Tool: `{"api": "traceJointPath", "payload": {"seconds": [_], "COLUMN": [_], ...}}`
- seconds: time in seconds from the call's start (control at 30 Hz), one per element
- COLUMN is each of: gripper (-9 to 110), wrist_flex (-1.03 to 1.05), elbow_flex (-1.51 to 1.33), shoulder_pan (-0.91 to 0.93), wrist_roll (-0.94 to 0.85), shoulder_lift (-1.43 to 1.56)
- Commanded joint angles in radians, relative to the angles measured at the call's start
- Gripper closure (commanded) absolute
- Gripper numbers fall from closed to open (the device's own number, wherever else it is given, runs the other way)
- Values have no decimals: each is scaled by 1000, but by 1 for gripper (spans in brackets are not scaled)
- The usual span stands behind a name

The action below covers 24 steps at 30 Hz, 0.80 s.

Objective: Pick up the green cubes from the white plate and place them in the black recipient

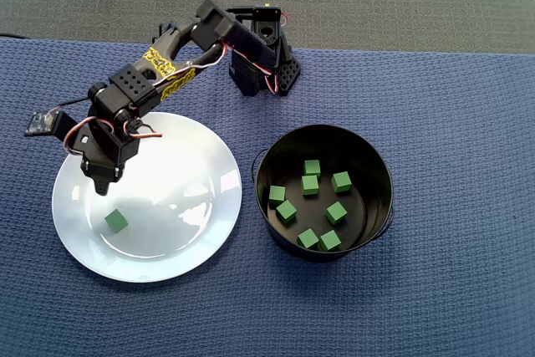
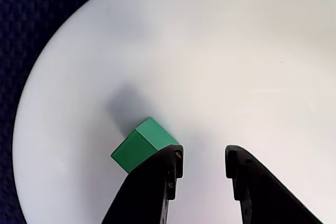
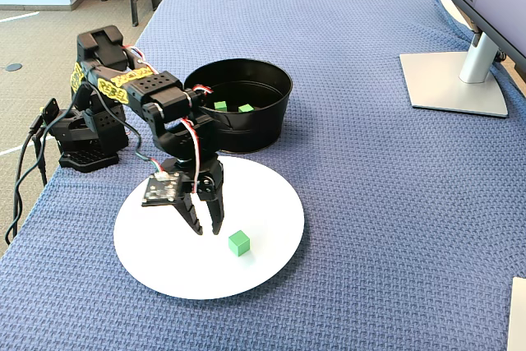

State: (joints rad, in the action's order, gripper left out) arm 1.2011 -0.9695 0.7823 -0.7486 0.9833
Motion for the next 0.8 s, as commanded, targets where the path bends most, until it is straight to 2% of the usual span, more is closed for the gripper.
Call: {"api": "traceJointPath", "payload": {"seconds": [0.0,0.2,0.3,0.5,0.67,0.77], "gripper": [101,101,101,101,101,95], "wrist_flex": [31,-43,-64,-80,-84,-83], "elbow_flex": [80,-41,-37,32,49,86], "shoulder_pan": [-5,34,55,49,6,-18], "wrist_roll": [-138,-769,-927,-1002,-976,-943], "shoulder_lift": [-2,26,32,-8,-17,-32]}}
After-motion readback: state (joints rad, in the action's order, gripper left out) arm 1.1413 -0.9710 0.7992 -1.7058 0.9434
